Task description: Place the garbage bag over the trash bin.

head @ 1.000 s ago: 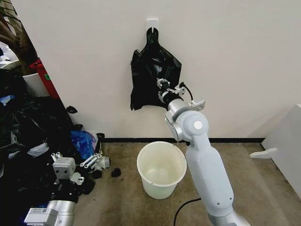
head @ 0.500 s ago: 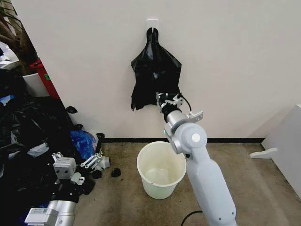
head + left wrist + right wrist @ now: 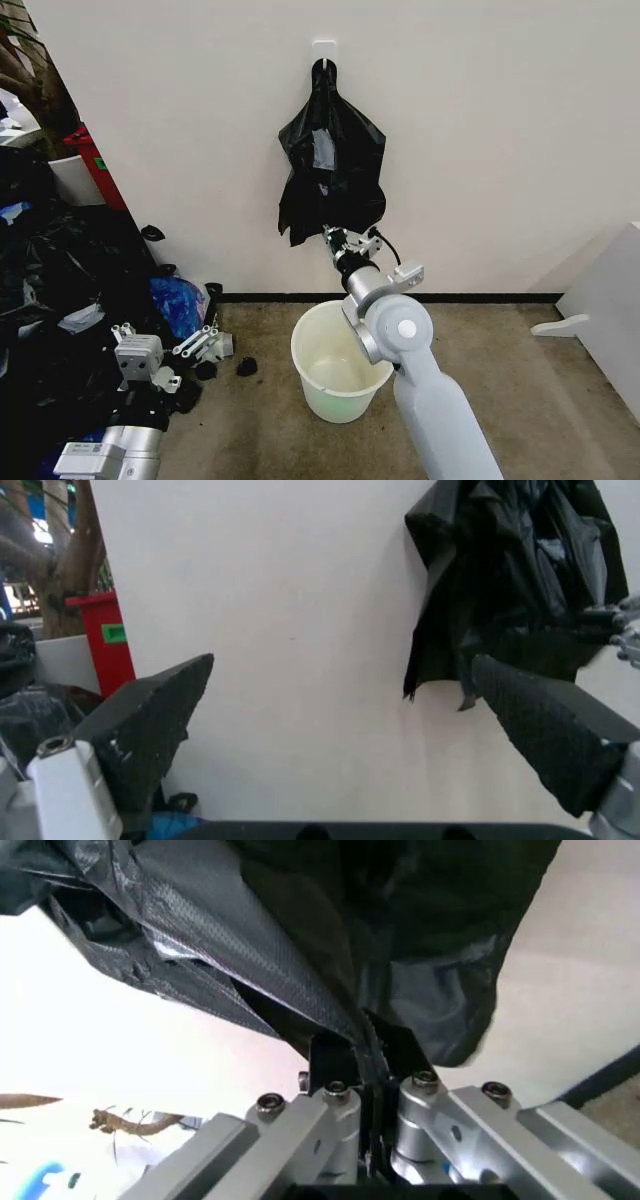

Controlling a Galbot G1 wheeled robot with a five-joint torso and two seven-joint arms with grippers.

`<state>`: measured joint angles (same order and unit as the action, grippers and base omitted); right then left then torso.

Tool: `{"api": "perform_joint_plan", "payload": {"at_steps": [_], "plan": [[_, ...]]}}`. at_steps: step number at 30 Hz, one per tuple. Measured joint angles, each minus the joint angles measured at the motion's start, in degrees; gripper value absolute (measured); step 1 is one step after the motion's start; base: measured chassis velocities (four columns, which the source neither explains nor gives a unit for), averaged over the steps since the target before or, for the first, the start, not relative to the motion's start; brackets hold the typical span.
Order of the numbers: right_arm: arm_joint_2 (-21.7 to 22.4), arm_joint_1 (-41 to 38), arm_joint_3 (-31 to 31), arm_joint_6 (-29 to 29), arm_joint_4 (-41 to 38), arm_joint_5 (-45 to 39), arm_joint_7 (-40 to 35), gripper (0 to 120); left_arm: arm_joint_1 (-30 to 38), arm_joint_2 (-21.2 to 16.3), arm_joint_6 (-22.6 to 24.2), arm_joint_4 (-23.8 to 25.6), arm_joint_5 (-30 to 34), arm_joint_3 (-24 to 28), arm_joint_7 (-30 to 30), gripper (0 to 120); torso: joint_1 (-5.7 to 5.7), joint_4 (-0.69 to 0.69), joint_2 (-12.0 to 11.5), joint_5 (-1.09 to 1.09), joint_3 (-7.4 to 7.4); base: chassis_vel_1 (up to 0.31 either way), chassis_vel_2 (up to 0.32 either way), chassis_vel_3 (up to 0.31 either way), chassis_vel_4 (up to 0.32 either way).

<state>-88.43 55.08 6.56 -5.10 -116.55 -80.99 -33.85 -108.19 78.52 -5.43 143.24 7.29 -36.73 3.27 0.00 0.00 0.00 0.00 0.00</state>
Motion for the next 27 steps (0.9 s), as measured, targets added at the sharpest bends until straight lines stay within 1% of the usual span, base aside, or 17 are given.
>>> {"api": "perform_joint_plan", "payload": {"at_steps": [13, 19, 24, 27], "plan": [[0.3, 4.1, 0.0, -0.2, -1.1, 1.6, 1.1, 0, 0.3, -0.1, -0.1, 0.0, 0.1, 0.2, -0.1, 100, 0.00, 0.00, 0.0, 0.00, 0.00, 0.000, 0.000, 0.000, 0.000], [0.4, 2.7, 0.2, -0.2, -1.4, 1.8, 1.2, 0, 0.4, -0.5, -0.1, 0.0, 0.2, 0.2, -0.1, 100, 0.00, 0.00, 0.0, 0.00, 0.00, 0.000, 0.000, 0.000, 0.000], [1.1, -1.1, 0.3, -0.6, -1.1, 3.1, 2.0, 0, 0.9, -3.3, 0.9, 0.0, 2.2, -0.5, -0.1, 100, 0.00, 0.00, 0.0, 0.00, 0.00, 0.000, 0.000, 0.000, 0.000], [1.4, -2.1, 0.1, -0.8, -0.8, 3.9, 2.5, 0, 1.5, -4.8, 1.7, 0.0, 3.6, -0.6, -0.1, 100, 0.00, 0.01, 0.0, -0.01, 0.00, 0.000, 0.000, 0.000, 0.000]]}}
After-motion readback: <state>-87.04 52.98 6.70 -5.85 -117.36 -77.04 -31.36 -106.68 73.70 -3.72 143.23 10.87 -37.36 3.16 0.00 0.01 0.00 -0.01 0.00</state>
